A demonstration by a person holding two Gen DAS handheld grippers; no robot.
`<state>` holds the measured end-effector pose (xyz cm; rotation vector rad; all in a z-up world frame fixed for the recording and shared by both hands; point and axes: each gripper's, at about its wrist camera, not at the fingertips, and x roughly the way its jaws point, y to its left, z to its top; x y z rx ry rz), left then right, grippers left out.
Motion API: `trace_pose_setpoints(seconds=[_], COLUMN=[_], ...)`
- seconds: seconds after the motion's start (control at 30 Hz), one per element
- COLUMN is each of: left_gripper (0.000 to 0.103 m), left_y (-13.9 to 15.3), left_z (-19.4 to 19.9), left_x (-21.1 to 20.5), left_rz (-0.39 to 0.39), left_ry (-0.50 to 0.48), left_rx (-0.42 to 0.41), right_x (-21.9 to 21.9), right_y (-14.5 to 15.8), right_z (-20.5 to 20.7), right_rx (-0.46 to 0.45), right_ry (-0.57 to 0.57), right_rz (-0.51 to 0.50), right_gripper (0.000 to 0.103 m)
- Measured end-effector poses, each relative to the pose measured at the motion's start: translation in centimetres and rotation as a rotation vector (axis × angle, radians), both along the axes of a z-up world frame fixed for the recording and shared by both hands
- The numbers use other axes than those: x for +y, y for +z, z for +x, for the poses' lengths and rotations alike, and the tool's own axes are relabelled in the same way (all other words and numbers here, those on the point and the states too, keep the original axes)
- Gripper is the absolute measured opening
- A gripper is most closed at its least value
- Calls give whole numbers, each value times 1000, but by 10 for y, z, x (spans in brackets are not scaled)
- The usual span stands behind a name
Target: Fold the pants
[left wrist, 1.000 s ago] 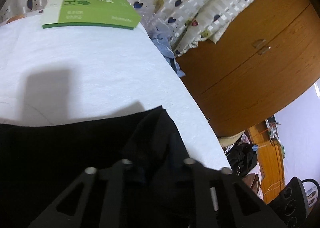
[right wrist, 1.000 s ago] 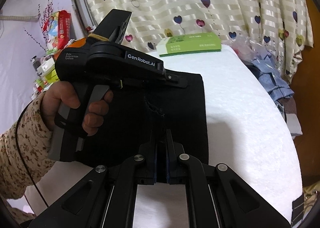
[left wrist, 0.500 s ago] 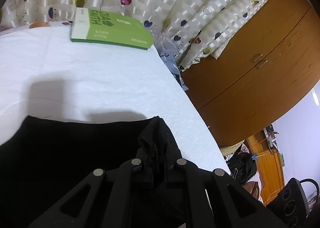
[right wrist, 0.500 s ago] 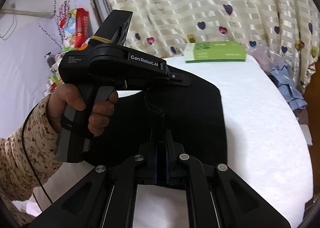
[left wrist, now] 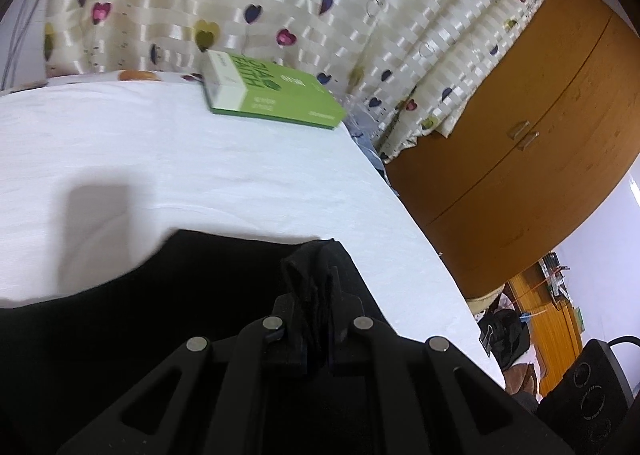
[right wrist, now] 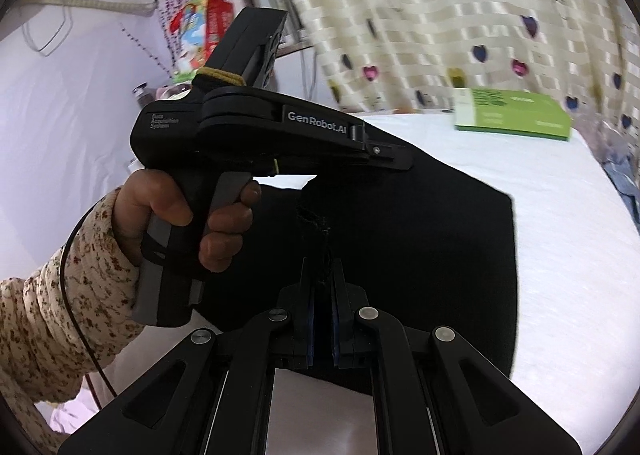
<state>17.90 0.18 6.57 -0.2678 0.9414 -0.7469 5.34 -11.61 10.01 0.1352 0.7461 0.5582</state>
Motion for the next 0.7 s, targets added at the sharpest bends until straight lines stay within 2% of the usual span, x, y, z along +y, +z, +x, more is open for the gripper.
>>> trace_pose_setpoints(seconds=[0.57,0.7], left_gripper=[7,7], left_y=[-11,-20], left_z=[-3,1], left_x=[85,100], left_rz=[2,13], left_ry=[105,134], left_rx=[-4,18], right_x=[66,76], right_y=[-11,-16], right_z=[7,12], right_rx=[29,48], right_ry=[116,123], right_rz=[25,24], right_gripper=[6,6])
